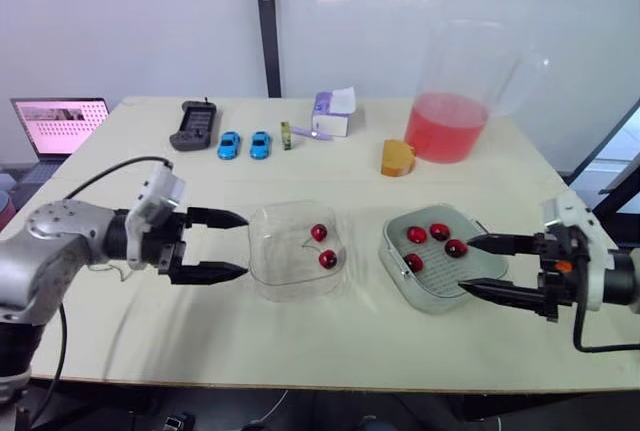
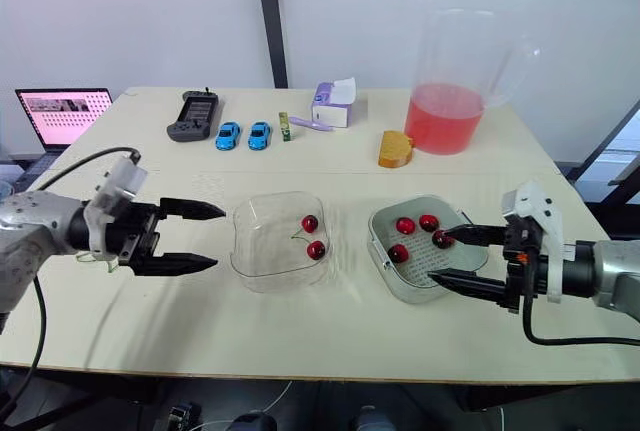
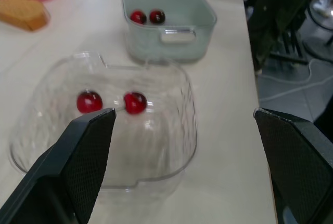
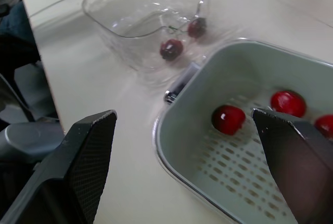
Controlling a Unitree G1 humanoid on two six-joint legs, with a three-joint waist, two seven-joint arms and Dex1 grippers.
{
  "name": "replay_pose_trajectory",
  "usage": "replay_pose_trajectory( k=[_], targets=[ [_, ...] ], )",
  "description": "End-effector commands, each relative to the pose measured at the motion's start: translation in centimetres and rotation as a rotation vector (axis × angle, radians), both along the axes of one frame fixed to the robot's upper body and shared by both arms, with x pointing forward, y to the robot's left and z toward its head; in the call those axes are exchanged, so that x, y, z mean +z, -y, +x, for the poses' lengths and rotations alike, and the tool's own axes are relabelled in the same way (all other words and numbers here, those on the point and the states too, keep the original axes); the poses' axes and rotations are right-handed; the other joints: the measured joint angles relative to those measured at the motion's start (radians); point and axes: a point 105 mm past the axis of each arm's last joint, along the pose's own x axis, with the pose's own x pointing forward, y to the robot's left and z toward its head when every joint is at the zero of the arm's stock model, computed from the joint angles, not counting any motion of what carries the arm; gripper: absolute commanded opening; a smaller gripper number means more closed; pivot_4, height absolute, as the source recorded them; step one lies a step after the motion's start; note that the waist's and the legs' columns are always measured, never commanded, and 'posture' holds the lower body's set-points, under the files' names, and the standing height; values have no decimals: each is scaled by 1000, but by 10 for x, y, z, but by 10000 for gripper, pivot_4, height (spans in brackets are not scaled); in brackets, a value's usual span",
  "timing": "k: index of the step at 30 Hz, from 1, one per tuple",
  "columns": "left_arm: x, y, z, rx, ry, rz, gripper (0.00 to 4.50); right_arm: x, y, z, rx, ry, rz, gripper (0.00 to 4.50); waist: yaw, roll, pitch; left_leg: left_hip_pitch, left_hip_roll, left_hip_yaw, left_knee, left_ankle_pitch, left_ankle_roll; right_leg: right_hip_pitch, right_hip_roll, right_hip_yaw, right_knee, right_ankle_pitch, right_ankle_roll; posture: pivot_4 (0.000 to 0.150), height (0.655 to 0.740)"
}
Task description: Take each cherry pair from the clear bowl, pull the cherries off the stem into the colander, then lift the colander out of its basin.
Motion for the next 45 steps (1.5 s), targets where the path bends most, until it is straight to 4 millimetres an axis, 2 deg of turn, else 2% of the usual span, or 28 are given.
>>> replay_pose_trajectory(
  k=[1,4,5,7,12,15,18,21,24,33,39,45],
  targets=[
    [8,0,2,-18,52,13,44724,15,-4,3,6,46,6,45000,-2,0,0,0,0,0,0,0,0,0,0,0,0,0,0,1500,7400],
    [6,2,1,-39,41,19,44724,31,-31,4,109,25,81,45000,-11,1,0,0,0,0,0,0,0,0,0,0,0,0,0,1500,7400],
    [6,3,2,-42,38,15,44724,37,-49,2,186,12,89,45000,-14,1,0,0,0,0,0,0,0,0,0,0,0,0,0,1500,7400],
    [5,4,3,-47,35,11,44724,38,-72,7,239,-1,32,45000,-18,2,1,0,0,0,0,0,0,0,0,0,1,0,0,1500,7400],
    [3,6,2,-50,29,1,44724,43,-106,48,133,-123,-66,45000,-18,2,1,-1,1,0,0,0,0,-2,0,0,1,0,0,1500,7400],
    [0,8,1,-46,28,-7,44724,46,-124,62,103,-163,-144,45000,-15,2,1,-3,0,0,1,0,0,-4,0,0,2,0,0,1500,7400],
    [-2,9,-2,-37,20,-26,44724,49,-150,62,156,-198,-220,45000,-11,2,1,-4,0,-1,0,0,0,-5,-1,-2,2,0,0,1500,7400],
    [-5,10,-3,-26,18,-37,44724,38,-170,58,214,-205,-338,45000,-16,2,1,-5,0,-1,0,0,0,-6,-1,-1,2,0,0,1500,7400],
    [-4,11,-3,-11,23,-61,44724,25,-181,66,229,-179,-439,45000,-15,2,1,-5,0,-2,1,0,0,-5,-1,-2,2,0,0,1500,7400],
    [-6,11,-7,10,18,-94,44724,6,-203,99,302,-46,-641,45000,-20,2,1,-4,0,-2,2,0,0,-6,-1,-2,4,0,0,1500,7400],
    [-5,13,-8,16,19,-127,44724,-1,-229,101,389,-24,-687,45000,-30,2,1,-4,0,-2,1,0,0,-6,-1,-2,4,0,0,1500,7400],
    [-8,15,-10,23,19,-136,44724,-15,-237,105,391,-62,-691,45000,-39,2,1,-4,0,-3,1,0,0,-6,-1,-2,5,0,0,1500,7400]
  ],
)
